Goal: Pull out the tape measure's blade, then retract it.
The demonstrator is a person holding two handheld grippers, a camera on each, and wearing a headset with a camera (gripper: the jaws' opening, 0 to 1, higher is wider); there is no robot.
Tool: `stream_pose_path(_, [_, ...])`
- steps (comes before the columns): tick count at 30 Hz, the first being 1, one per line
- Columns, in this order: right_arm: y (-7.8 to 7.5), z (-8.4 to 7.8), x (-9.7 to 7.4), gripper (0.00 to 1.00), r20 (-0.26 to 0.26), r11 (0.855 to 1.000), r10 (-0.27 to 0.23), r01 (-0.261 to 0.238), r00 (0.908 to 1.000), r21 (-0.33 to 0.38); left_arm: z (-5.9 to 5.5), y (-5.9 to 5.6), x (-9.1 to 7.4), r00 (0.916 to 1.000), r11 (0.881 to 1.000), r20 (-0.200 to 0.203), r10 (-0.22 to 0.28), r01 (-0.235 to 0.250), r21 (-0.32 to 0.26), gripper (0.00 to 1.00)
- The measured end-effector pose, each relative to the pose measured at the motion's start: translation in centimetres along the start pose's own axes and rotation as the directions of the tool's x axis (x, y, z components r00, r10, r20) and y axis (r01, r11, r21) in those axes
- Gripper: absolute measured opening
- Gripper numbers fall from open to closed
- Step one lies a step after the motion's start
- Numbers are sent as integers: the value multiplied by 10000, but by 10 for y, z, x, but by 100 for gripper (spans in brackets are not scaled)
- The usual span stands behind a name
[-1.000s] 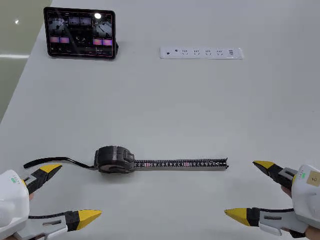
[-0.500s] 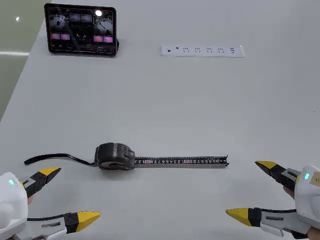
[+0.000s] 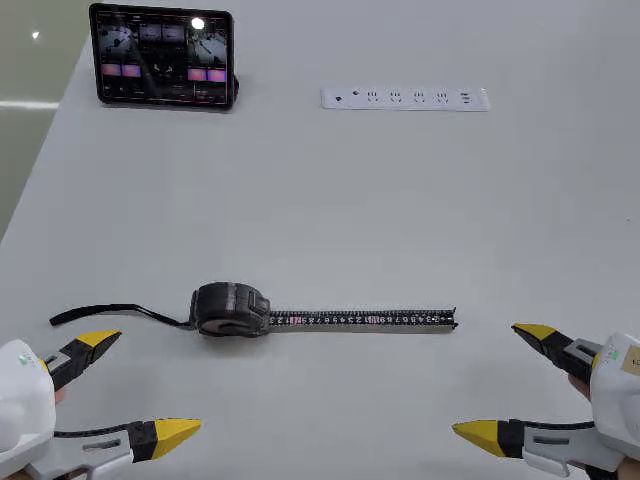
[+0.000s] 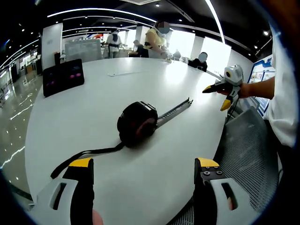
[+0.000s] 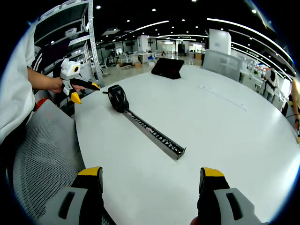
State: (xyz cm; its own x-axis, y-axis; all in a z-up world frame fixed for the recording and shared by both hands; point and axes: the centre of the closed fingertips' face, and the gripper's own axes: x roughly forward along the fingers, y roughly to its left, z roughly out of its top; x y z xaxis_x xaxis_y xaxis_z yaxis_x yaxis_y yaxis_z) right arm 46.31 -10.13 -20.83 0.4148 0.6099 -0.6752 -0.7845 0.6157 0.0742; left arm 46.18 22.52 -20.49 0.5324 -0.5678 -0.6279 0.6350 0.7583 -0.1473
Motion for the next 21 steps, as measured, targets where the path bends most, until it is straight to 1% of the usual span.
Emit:
stream_pose_path(10, [-2, -3, -1, 83, -51, 10000, -2, 2, 10000, -3, -1, 0, -2, 10000, 10000, -1, 39, -39, -65, 86])
stream_pose_path(21, [-1, 0, -1, 83, -29, 10000, -5, 4, 10000, -45, 0, 0, -2, 10000, 10000, 22, 48, -48, -71, 86])
